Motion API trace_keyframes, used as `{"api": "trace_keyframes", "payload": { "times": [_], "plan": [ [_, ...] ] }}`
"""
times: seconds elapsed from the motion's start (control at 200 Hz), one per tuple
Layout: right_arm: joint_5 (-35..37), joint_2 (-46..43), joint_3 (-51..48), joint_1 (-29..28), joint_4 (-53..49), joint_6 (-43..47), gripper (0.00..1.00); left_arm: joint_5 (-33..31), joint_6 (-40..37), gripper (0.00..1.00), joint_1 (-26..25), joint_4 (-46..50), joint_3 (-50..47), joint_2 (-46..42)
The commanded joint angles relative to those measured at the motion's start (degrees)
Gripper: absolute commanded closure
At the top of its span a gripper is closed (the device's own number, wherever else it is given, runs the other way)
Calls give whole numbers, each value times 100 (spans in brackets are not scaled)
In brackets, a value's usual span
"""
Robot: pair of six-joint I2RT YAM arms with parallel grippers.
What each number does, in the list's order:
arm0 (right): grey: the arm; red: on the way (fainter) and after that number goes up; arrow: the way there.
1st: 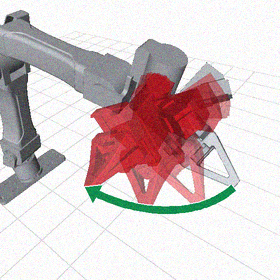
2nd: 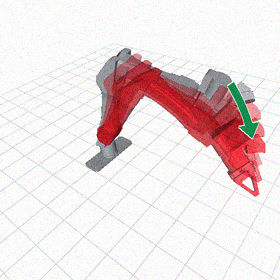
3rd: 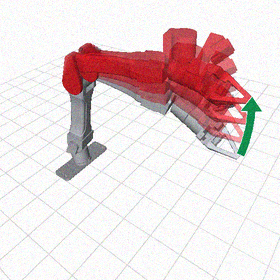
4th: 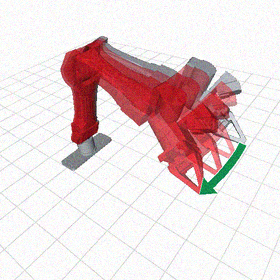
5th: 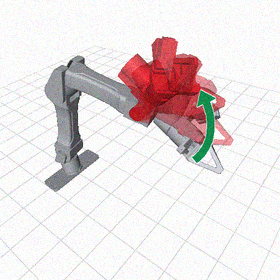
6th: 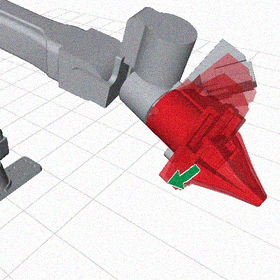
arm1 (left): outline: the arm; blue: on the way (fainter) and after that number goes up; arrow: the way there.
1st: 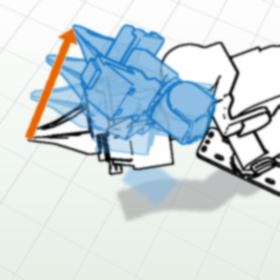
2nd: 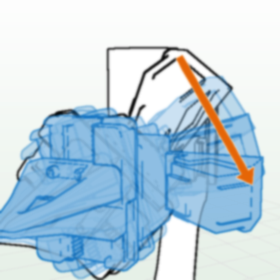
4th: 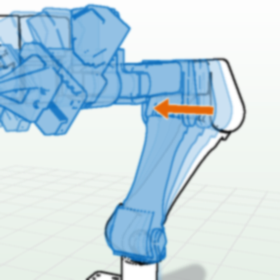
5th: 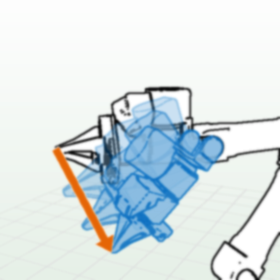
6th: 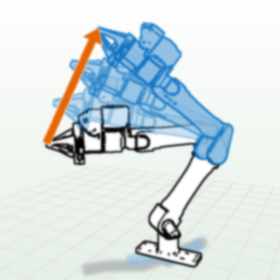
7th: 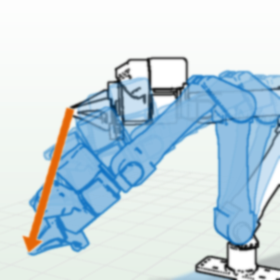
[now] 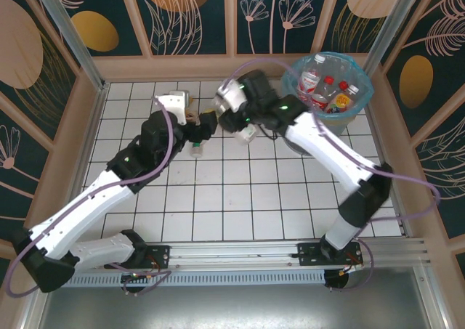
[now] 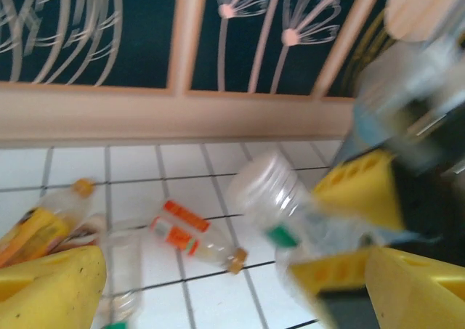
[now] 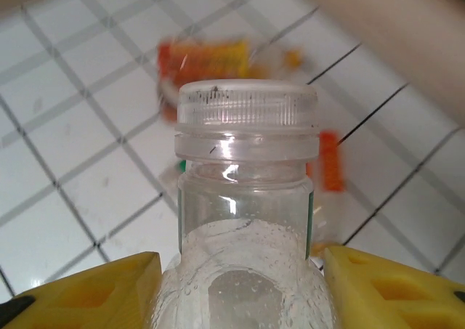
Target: Put the plastic bottles in the bin
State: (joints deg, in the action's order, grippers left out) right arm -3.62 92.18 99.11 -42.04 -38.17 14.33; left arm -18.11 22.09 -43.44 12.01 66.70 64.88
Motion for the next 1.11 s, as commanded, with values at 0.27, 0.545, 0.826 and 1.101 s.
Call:
{"api": "trace_keyframes", "payload": {
  "times": [0.27,0.545,0.826,1.101],
  "plan": [
    [2184,-1651,-638,1605,2028,-644,61,2173,-159,11,-160,-557,1600,1526],
    [3322,-1535,-1028,2795,2451,-583,62,2552,195,12,-313,-747,1078,1227],
    [2967,-1547,-1630,3516,2670,-931,62,2387,209,10,-310,-683,71,544],
    [2510,-1440,-2110,3835,2597,-1262,60,2269,164,9,-311,-753,-95,609]
  ]
}}
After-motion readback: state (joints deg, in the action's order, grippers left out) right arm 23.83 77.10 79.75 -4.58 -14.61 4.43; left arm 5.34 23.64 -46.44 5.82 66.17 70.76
